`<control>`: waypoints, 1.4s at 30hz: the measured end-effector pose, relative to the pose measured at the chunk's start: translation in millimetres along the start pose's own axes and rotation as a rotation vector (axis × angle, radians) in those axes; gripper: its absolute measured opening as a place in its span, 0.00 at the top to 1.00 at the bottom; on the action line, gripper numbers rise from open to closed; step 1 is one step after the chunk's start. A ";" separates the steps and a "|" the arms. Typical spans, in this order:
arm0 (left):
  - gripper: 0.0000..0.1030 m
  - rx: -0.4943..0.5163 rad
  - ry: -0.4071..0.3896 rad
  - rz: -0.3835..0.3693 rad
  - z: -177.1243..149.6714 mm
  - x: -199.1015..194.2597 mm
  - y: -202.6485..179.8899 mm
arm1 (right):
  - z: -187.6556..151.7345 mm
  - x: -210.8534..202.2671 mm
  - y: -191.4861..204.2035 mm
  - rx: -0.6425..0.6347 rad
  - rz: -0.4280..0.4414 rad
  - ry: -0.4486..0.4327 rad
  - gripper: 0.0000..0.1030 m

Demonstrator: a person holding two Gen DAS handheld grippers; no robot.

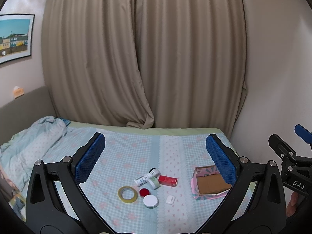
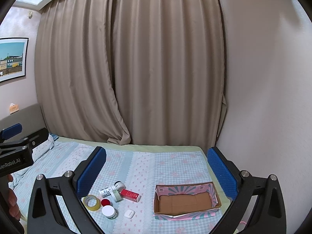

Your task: Organize rigid objects

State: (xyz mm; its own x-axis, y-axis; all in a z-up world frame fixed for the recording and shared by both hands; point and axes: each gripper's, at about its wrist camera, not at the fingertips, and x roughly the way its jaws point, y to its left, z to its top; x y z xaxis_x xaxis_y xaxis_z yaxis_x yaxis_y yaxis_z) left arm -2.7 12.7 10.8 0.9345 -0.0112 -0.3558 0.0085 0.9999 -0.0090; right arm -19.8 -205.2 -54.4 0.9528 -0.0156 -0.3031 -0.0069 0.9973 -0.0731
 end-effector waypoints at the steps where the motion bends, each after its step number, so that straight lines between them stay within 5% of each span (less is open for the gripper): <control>1: 0.01 0.000 0.000 0.000 0.1 0.0 0.0 | 0.9 0.6 -0.2 0.001 -0.001 0.000 0.00; 29: 0.01 -0.010 0.002 -0.016 -7.9 0.8 5.1 | -5.5 1.1 2.3 0.021 -0.011 -0.018 0.00; 42: 0.01 -0.063 0.196 -0.005 -22.0 59.0 63.9 | -16.0 39.6 6.3 0.008 0.028 0.126 0.00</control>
State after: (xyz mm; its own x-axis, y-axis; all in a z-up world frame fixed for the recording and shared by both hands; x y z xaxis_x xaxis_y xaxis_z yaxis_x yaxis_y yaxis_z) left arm 45.1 75.8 -31.3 0.8473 -0.0229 -0.5307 -0.0154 0.9976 -0.0676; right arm 13.1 -200.7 -82.1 0.9064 0.0040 -0.4223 -0.0304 0.9980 -0.0558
